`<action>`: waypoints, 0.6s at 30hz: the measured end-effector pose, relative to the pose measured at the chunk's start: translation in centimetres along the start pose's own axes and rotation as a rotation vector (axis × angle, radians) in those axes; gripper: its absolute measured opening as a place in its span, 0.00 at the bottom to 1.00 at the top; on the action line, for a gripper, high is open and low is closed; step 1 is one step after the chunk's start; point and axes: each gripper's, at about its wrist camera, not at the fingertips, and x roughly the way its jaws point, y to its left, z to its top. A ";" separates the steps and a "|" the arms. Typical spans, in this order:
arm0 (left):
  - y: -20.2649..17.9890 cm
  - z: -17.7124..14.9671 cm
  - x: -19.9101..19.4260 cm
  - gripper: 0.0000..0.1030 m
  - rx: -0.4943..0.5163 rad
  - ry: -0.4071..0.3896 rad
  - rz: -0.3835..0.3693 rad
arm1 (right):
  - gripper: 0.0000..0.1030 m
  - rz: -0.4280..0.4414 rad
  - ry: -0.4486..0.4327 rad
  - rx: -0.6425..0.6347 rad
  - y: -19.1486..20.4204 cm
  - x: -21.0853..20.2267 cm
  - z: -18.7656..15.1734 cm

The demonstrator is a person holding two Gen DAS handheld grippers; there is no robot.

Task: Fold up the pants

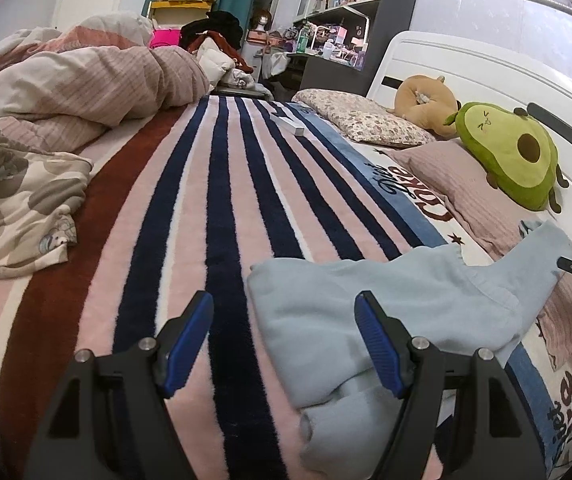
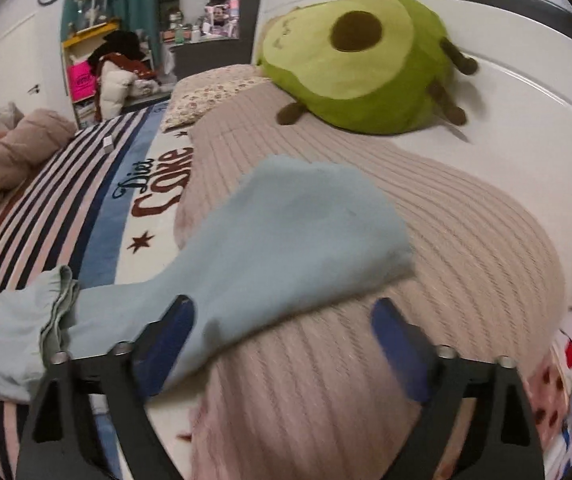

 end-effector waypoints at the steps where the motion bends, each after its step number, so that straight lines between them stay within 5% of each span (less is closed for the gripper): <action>1: 0.0 0.0 -0.1 0.68 0.000 -0.003 0.000 | 0.90 0.003 -0.009 -0.007 0.3 0.4 0.3; 4: -0.2 0.1 -0.5 0.68 0.003 -0.021 -0.001 | 0.86 0.036 -0.025 -0.009 1.1 1.6 1.3; 6: -0.2 0.1 -0.7 0.68 0.003 -0.027 -0.003 | 0.70 0.031 -0.024 -0.018 1.7 2.7 1.8; 8: -0.1 0.2 -0.8 0.68 -0.002 -0.032 -0.004 | 0.42 0.008 -0.016 -0.033 2.0 3.9 2.4; 9: 0.0 0.2 -0.9 0.68 -0.005 -0.036 -0.003 | 0.37 0.002 -0.014 -0.031 2.1 4.3 2.6; 11: 0.2 0.4 -1.1 0.68 -0.012 -0.046 0.000 | 0.06 0.021 -0.023 -0.014 2.0 4.4 2.9; 18: 0.8 0.4 -1.3 0.68 -0.041 -0.049 -0.008 | 0.06 0.241 -0.098 -0.040 6.4 1.1 4.2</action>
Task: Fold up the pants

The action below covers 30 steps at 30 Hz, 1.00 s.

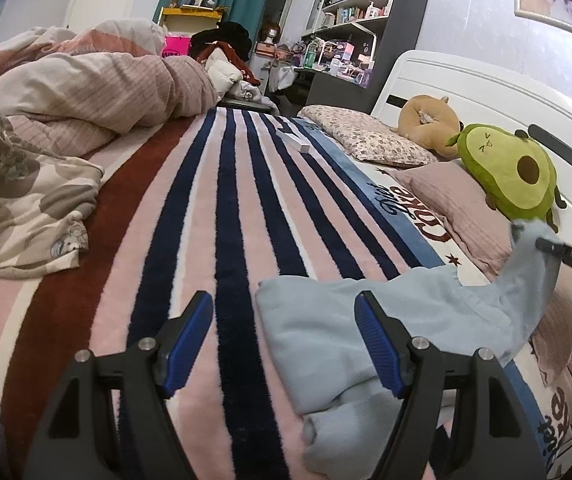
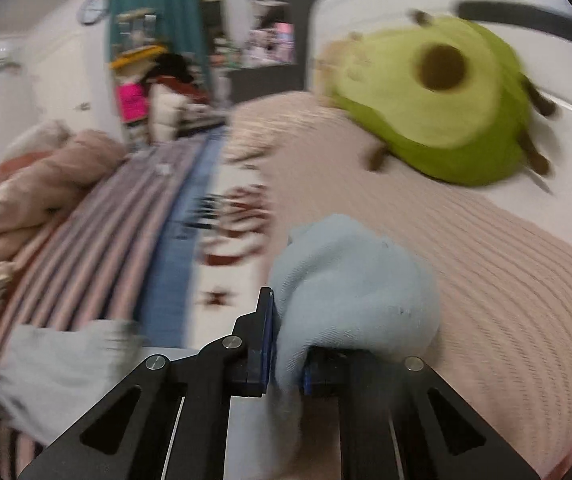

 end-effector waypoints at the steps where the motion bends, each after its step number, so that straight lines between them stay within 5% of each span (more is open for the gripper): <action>1: 0.0 0.0 0.0 0.68 0.003 0.000 -0.002 | 0.06 0.047 -0.004 -0.018 1.5 -0.3 0.3; 8: 0.2 0.1 -0.1 0.68 -0.004 -0.004 0.006 | 0.05 0.418 -0.033 -0.164 14.0 -0.7 0.8; 15: 0.3 0.1 0.1 0.68 -0.007 -0.001 0.018 | 0.06 0.607 0.260 -0.389 22.5 4.8 -6.5; 18: -0.2 0.1 0.3 0.68 0.009 0.007 0.015 | 0.09 0.708 0.327 -0.407 23.2 6.2 -8.5; 21: -0.8 0.3 0.0 0.68 0.022 0.009 0.004 | 0.28 0.781 0.356 -0.433 22.9 6.0 -9.1; 25: -3.0 0.7 0.0 0.71 0.009 0.031 -0.097 | 0.43 0.827 0.272 -0.355 19.3 4.3 -6.8; 30: -8.3 0.6 2.0 0.73 0.044 0.118 -0.216 | 0.48 0.681 0.158 -0.270 14.8 3.9 -4.0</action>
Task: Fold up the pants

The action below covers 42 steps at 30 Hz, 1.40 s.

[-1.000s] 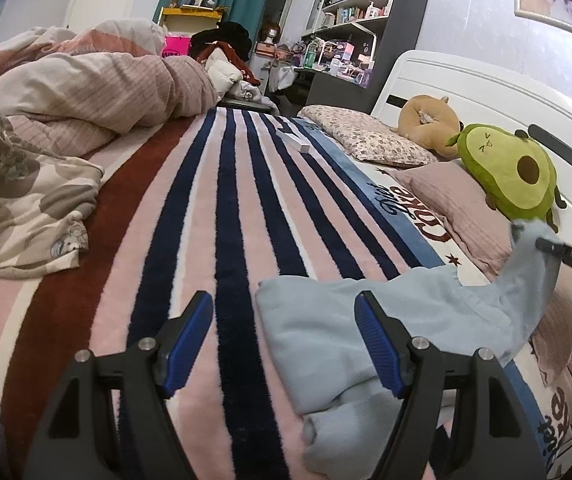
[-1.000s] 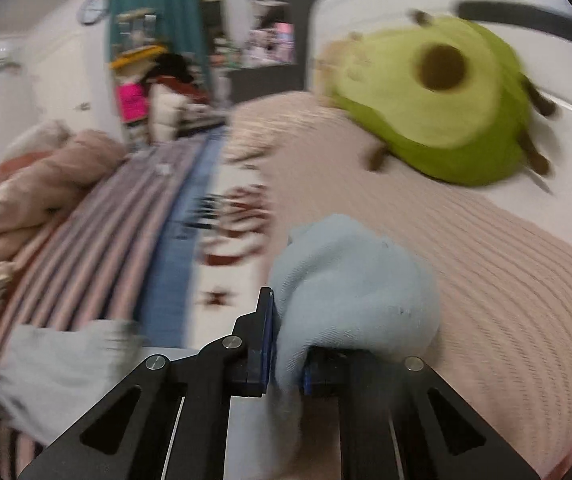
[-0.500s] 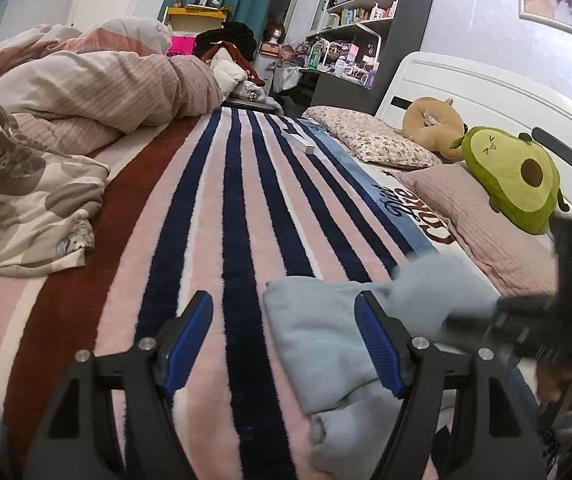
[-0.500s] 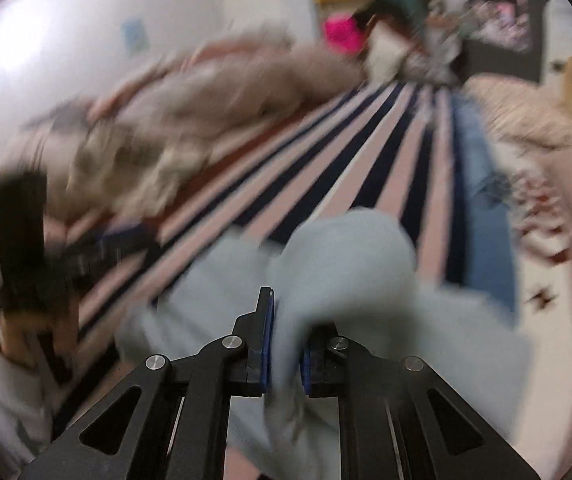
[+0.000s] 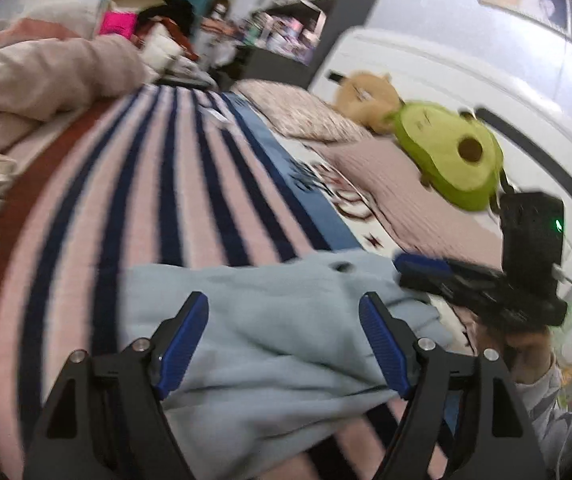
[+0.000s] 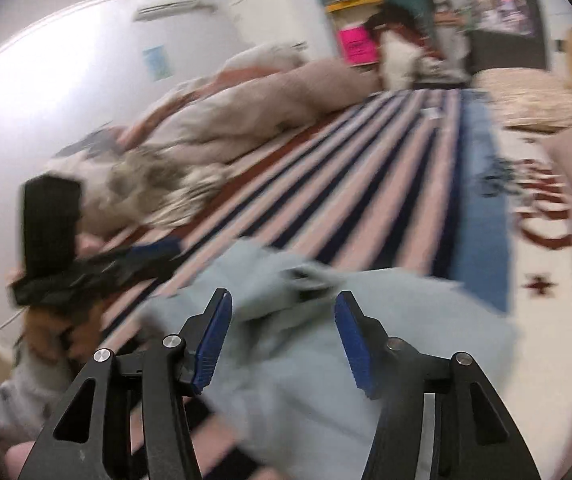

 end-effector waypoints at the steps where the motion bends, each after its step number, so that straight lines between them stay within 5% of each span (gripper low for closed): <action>1: -1.4 0.1 1.3 0.73 0.035 0.030 0.022 | 0.49 -0.048 -0.009 0.003 -0.6 -0.3 -0.1; 4: -3.9 0.1 4.5 0.73 0.089 0.108 0.093 | 0.49 -0.123 -0.009 0.055 -3.2 -0.1 -0.2; 7: -4.8 -0.2 6.7 0.73 0.129 0.127 0.267 | 0.49 -0.054 -0.006 0.170 -5.6 -0.1 -0.6; 8: -4.8 -0.4 6.9 0.68 0.132 0.128 0.304 | 0.49 -0.047 -0.007 0.183 -6.0 -0.2 -0.6; 9: -4.4 -0.5 6.9 0.47 0.128 0.121 0.328 | 0.49 -0.055 -0.009 0.186 -6.3 -0.3 -0.7; 11: -3.2 -0.8 5.9 0.26 0.096 0.116 0.344 | 0.49 -0.103 -0.017 0.173 -6.7 -0.5 -0.8; 14: -1.8 -1.5 3.4 0.16 0.059 0.092 0.378 | 0.49 -0.093 -0.022 0.206 -7.3 -0.8 -1.0; 17: -0.5 -2.4 0.8 0.19 0.003 0.071 0.401 | 0.49 -0.055 -0.027 0.232 -7.3 -0.8 -1.0; 21: 1.0 -3.9 -1.0 0.37 -0.054 0.085 0.421 | 0.49 -0.038 -0.023 0.233 -6.8 -0.3 -0.9; 27: 1.0 -3.0 -3.4 0.53 -0.080 0.004 0.335 | 0.49 -0.025 -0.021 0.257 -7.3 -0.2 -1.0; 32: 1.5 -2.2 -1.7 0.52 -0.079 0.044 0.362 | 0.49 -0.041 -0.019 0.264 -7.6 -0.2 -1.1; 35: 1.6 -3.3 -0.7 0.29 -0.076 0.104 0.347 | 0.49 -0.041 -0.015 0.270 -7.7 -0.1 -1.1; 42: 0.5 -5.0 -1.5 0.34 -0.010 0.133 0.377 | 0.49 -0.040 -0.026 0.282 -8.0 -0.3 -1.2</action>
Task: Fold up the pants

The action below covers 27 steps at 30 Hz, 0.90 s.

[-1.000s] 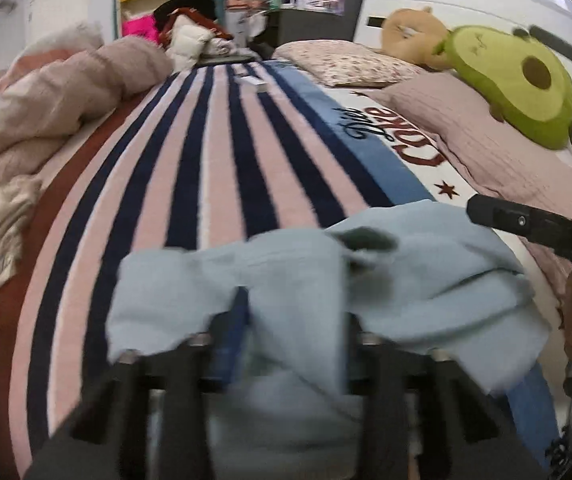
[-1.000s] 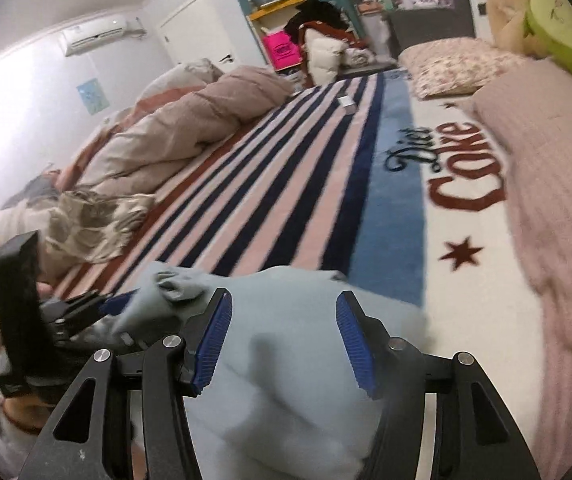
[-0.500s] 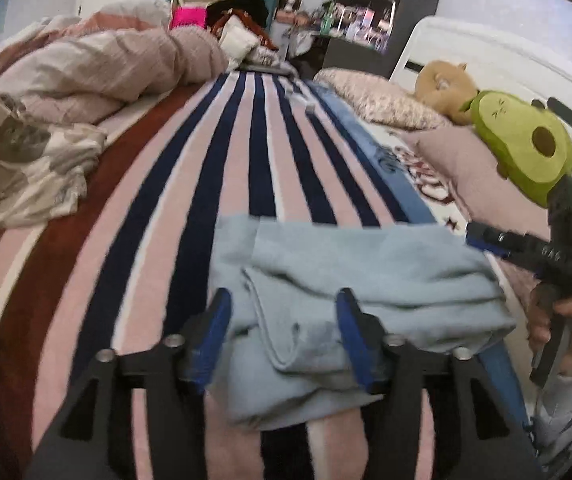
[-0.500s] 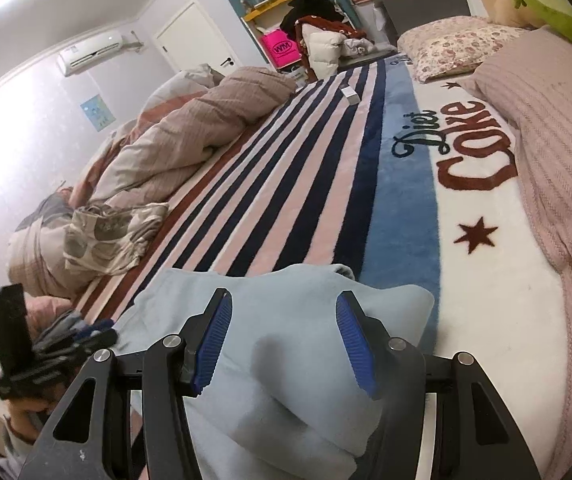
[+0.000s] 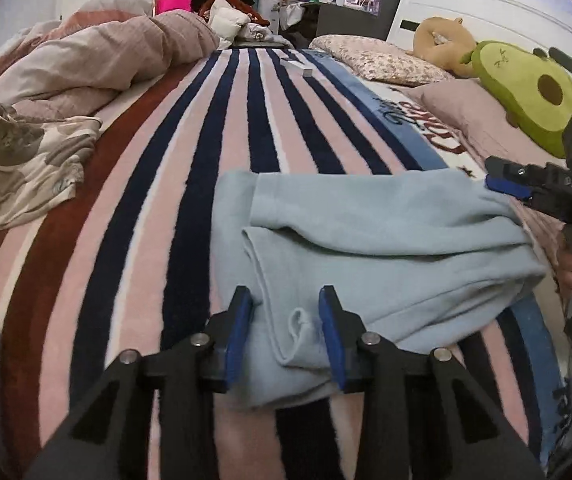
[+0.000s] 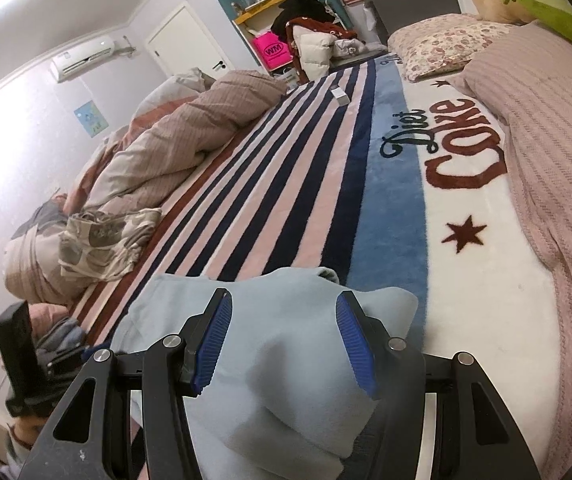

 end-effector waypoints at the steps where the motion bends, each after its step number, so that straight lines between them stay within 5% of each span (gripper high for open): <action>1: 0.2 0.4 -0.6 0.37 -0.006 -0.018 -0.019 | 0.49 0.000 -0.001 0.002 -0.1 0.0 0.0; 3: 0.6 1.4 -1.3 0.48 -0.015 -0.065 -0.052 | 0.49 -0.002 -0.005 0.007 -0.2 -0.1 0.1; 14: -0.2 6.1 4.0 0.48 0.021 -0.018 -0.014 | 0.49 0.001 0.000 0.013 -0.3 -0.2 0.1; 16: -0.8 5.9 4.7 0.41 0.030 -0.002 -0.013 | 0.49 0.003 0.001 0.015 -0.3 -0.2 0.1; 21: -1.9 5.4 3.8 0.05 0.090 -0.041 -0.015 | 0.49 0.003 0.000 0.017 -0.3 -0.2 0.1; 27: -1.6 5.6 3.2 0.03 0.104 -0.042 0.052 | 0.49 0.007 -0.003 0.028 -0.5 -0.3 0.0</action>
